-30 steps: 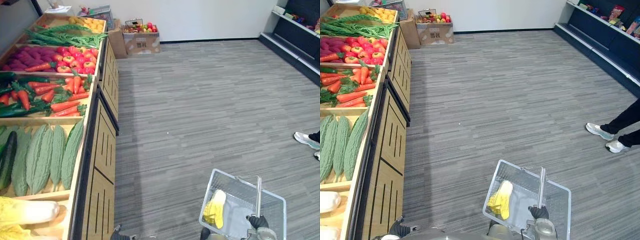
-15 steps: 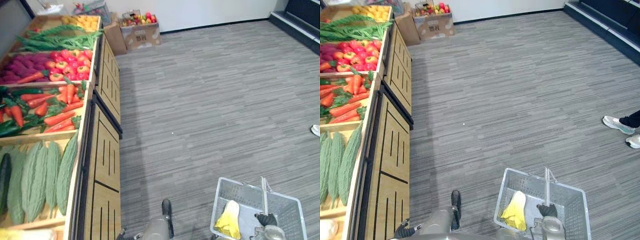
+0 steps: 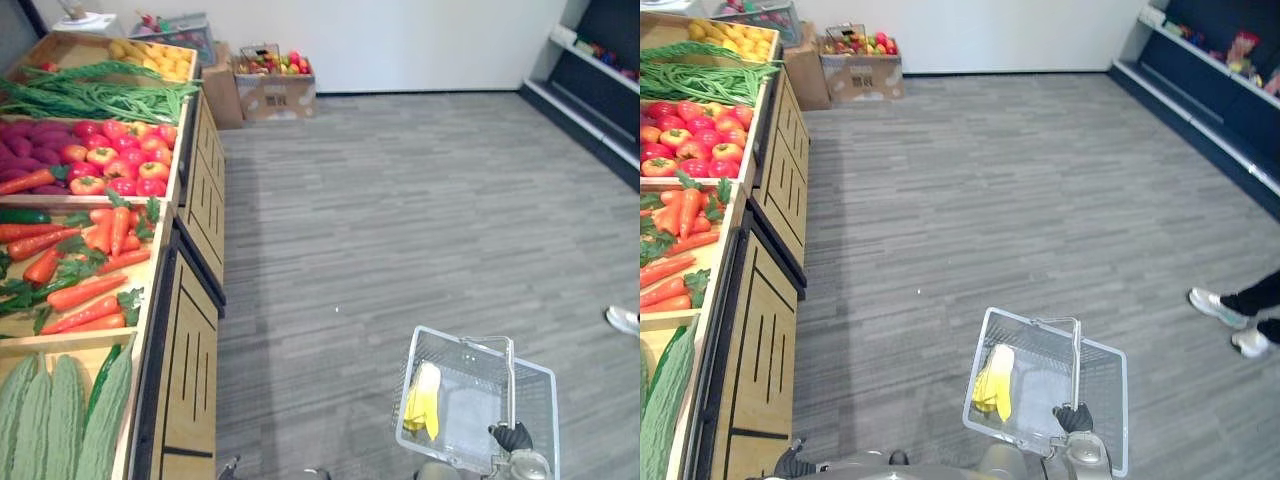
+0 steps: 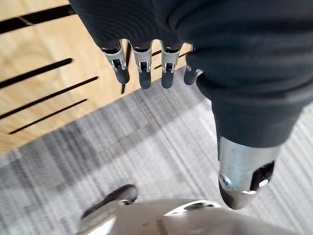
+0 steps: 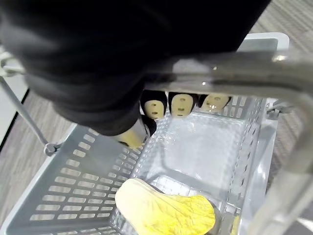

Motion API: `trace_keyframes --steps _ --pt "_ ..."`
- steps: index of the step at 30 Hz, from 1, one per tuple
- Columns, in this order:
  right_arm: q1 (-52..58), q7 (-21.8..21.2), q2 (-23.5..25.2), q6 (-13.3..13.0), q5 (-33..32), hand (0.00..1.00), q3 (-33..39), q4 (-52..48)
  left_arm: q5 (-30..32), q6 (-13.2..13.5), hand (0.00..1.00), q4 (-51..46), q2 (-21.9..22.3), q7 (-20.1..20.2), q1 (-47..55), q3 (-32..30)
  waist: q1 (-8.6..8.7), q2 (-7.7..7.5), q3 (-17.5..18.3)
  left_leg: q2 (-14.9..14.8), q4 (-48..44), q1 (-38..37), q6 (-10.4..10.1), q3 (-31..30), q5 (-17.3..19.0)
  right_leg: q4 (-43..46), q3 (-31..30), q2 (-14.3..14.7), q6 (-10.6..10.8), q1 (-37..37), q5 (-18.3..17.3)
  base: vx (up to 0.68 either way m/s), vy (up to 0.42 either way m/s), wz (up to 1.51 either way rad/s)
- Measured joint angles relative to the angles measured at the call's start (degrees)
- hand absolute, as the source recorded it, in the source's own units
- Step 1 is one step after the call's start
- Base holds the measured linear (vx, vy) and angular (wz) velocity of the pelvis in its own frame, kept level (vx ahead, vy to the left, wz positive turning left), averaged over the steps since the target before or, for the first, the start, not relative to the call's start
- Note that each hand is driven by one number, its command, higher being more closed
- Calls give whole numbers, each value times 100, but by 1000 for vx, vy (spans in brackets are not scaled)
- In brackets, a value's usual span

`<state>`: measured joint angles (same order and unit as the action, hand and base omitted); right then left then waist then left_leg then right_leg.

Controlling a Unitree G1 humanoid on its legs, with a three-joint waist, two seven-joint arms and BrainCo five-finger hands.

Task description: Pick vegetable in the basket

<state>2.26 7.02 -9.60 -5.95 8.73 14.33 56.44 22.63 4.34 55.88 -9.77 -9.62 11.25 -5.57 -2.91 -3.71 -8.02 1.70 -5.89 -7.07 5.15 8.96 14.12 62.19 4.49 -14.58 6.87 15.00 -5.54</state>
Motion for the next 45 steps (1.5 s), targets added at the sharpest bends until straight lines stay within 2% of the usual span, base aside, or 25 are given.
trace_keyframes --steps 2,5,7,8,9,10,14,17,18,19,21,22,24,25,27,29,30,31,33,35,38,40,42,43,45 --pt "0 0 83 -24 -31 100 143 -51 -3 -2 0 2 28 -1 -95 16 147 32 -20 -59 1 -343 -23 -213 114 -658 562 207 -322 247 -507 384 -49 81" --pt "9 -1 134 -35 -97 100 337 -42 -15 -2 0 5 80 -11 -258 -130 204 105 -57 -179 -14 -604 -94 -532 241 -2313 609 629 -350 442 -509 335 -102 84" --pt "9 -7 148 -9 -145 100 511 -40 -12 2 0 3 89 -15 -366 -238 309 126 -84 -305 0 -740 -225 -835 320 -4173 141 883 -274 455 -94 530 -231 111" --pt "23 -9 149 31 -146 100 565 -26 -10 2 0 5 111 -13 -386 -337 311 84 -139 -359 -4 -887 -372 -965 425 -4977 -152 950 -251 410 461 551 -275 69" --pt "9 -11 149 51 -144 100 567 -23 -9 -1 0 13 123 -13 -386 -406 306 41 -181 -405 -9 -981 -441 -1018 474 -5118 -223 978 -218 264 892 544 -285 68" --pt "-8 -15 122 63 -138 100 657 -16 -9 0 0 120 226 -5 -414 -482 265 168 -264 -553 -40 -1082 -531 -1139 529 -5063 -138 1129 -301 129 1123 525 -274 41" --pt "-115 -59 136 69 -50 100 986 -7 -1 -2 0 312 423 5 -404 -602 199 307 -278 -777 -366 -1117 -743 -1441 101 -3831 130 1180 -571 274 146 529 -248 30" --pt "-121 -108 127 67 27 100 985 73 -2 2 0 309 488 -2 -425 -607 196 409 -224 -951 -1026 -779 -818 -1704 45 -3810 399 1263 -658 159 -132 342 -133 35" --pt "-109 -123 130 72 31 100 983 104 -2 -2 0 326 507 1 -422 -609 191 412 -227 -972 -1473 -535 -948 -1817 -28 -3908 519 1267 -688 33 -166 296 -91 53" --pt "-85 -121 129 90 32 100 980 120 -5 -14 0 328 503 3 -420 -672 184 415 -230 -967 -2259 -154 -1322 -1935 -269 -4077 674 1258 -696 -206 -205 296 -95 67" --pt "9 -96 100 171 27 100 912 112 -10 -77 0 312 509 -12 -439 -748 181 328 -337 -1029 -3879 603 -1766 -1827 -1124 -4460 979 1167 -718 -846 -278 327 -88 79" --pt "15 -78 96 194 27 100 888 111 -16 -74 0 283 507 -18 -446 -771 152 357 -345 -1123 -4270 829 -1728 -1645 -1033 -4579 1066 1157 -740 -1028 -293 301 -49 95" --pt "71 -3 116 221 23 100 883 102 -177 -63 0 69 509 -27 -508 -785 130 330 -382 -1425 -4931 1700 -1331 -768 -425 -4929 1468 986 -683 -1540 -365 213 -13 100" --pt "76 -1 116 223 20 100 897 94 -206 -47 0 -36 505 -31 -536 -779 109 305 -387 -1556 -4793 2100 -1077 -183 -262 -5041 1731 836 -596 -1762 -436 145 35 90" --pt "124 5 117 224 11 100 1003 66 -265 -37 0 -113 512 -36 -522 -774 99 308 -382 -1674 -3905 2305 -931 783 -149 -5040 2022 624 -378 -1984 -551 188 103 94" --pt "146 0 95 220 -4 100 996 67 -380 -66 0 -70 516 -53 -449 -686 109 412 -322 -1588 -1916 2163 -838 1826 -679 -5033 2225 576 -136 -2152 -725 260 196 70" --pt "161 -1 81 219 -4 100 996 71 -381 -65 0 -5 524 -60 -426 -642 105 500 -277 -1573 -1422 2162 -625 1990 -1054 -5006 2239 648 -105 -2151 -775 292 177 39" --pt "118 -13 217 270 0 100 968 165 -379 -90 0 110 444 -68 -484 -641 65 314 -231 -1363 -1182 2056 -253 2181 -1142 -5008 2146 509 -25 -2176 -835 300 159 37" --pt "63 -16 294 266 17 100 908 209 -323 -136 0 134 293 -62 -462 -662 42 83 -206 -1059 -986 2046 -148 2184 -1142 -5376 1965 433 29 -2269 -674 267 129 28" --pt "-96 -12 265 271 33 100 868 291 -152 -177 0 144 285 -52 -428 -724 30 37 -211 -937 -1041 1952 7 2264 -1035 -5669 1665 375 37 -2490 -385 256 117 14" --pt "-170 -21 272 255 50 100 744 296 -107 -190 0 304 303 -29 -421 -723 -8 69 -187 -807 -816 1604 -34 2364 -934 -5348 1447 243 48 -2518 -305 179 116 -7" --pt "-181 -33 266 223 160 100 703 355 -106 -209 0 418 344 -10 -380 -700 -37 108 -165 -682 -373 1270 -145 2368 -858 -4210 1267 58 59 -2092 -302 96 116 -9" --pt "-275 -42 235 188 256 100 692 322 -95 -235 0 392 260 2 -300 -547 27 79 -171 -513 -1 916 -153 2317 -860 -2397 1005 -308 476 -1319 194 80 90 16" --pt "-259 -44 236 189 255 100 661 325 -90 -240 0 386 232 4 -279 -519 47 58 -170 -494 67 824 -154 2276 -860 -2067 955 -362 443 -1185 413 107 73 36" --pt "-246 -46 264 170 253 100 648 325 -44 -243 0 331 175 3 -181 -493 106 70 -182 -491 172 629 -170 2123 -847 -1401 939 -448 425 -910 316 127 40 39"
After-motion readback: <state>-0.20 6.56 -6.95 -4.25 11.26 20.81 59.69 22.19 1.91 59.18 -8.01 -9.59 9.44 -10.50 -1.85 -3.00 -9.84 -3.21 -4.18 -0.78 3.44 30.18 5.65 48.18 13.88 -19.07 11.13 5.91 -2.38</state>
